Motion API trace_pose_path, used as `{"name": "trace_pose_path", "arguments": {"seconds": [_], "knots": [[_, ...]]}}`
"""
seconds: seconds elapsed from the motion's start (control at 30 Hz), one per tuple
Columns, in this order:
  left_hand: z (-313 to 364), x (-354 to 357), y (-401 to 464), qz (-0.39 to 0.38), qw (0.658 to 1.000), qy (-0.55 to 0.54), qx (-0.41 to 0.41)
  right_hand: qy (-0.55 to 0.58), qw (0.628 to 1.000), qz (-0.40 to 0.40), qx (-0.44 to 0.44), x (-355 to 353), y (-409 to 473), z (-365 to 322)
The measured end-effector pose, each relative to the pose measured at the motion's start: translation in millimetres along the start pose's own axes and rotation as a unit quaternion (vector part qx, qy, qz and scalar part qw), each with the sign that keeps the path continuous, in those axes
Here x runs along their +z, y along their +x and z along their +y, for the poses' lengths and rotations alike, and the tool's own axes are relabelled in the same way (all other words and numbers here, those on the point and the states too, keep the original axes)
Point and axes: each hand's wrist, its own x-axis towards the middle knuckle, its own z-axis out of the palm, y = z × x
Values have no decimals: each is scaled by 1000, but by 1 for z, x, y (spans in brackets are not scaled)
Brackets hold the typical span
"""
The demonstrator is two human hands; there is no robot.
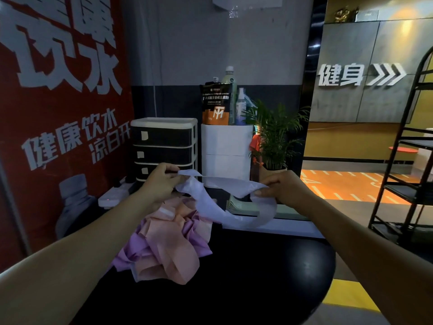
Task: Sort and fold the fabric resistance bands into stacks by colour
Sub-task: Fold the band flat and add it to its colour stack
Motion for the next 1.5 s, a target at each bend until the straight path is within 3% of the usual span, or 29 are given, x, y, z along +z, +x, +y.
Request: {"name": "trace_pose_path", "arguments": {"seconds": [0.17, 0.3, 0.63, 0.8, 0.93, 1.13, 1.27, 1.4, 1.5], "knots": [[-3, 2, 1, -23, 999, 36, -29, 118, 992, 45, 24, -5, -2, 6], [-3, 6, -4, -89, 994, 29, -59, 140, 990, 25, 18, -8, -7, 9], [-3, 15, -12, -174, 980, 13, -100, 203, 978, -8, 47, -19, -11, 20], [-4, 0, -7, -124, 978, 151, -66, 189, 978, 67, 63, -34, -21, 33], [-7, 5, -3, -91, 964, 250, -10, 200, 976, 54, 68, -32, -22, 39], [-11, 1, -2, -71, 988, 139, -5, 224, 971, -39, 73, -31, -26, 34], [-5, 5, -4, -81, 995, 51, -22, 181, 976, -10, 116, -26, -23, 35], [-9, 8, -3, -89, 992, 80, -29, 300, 941, 56, 149, -19, -19, 30], [-22, 2, 0, -109, 982, 151, -17, 389, 907, 51, 152, -20, -17, 22]]}}
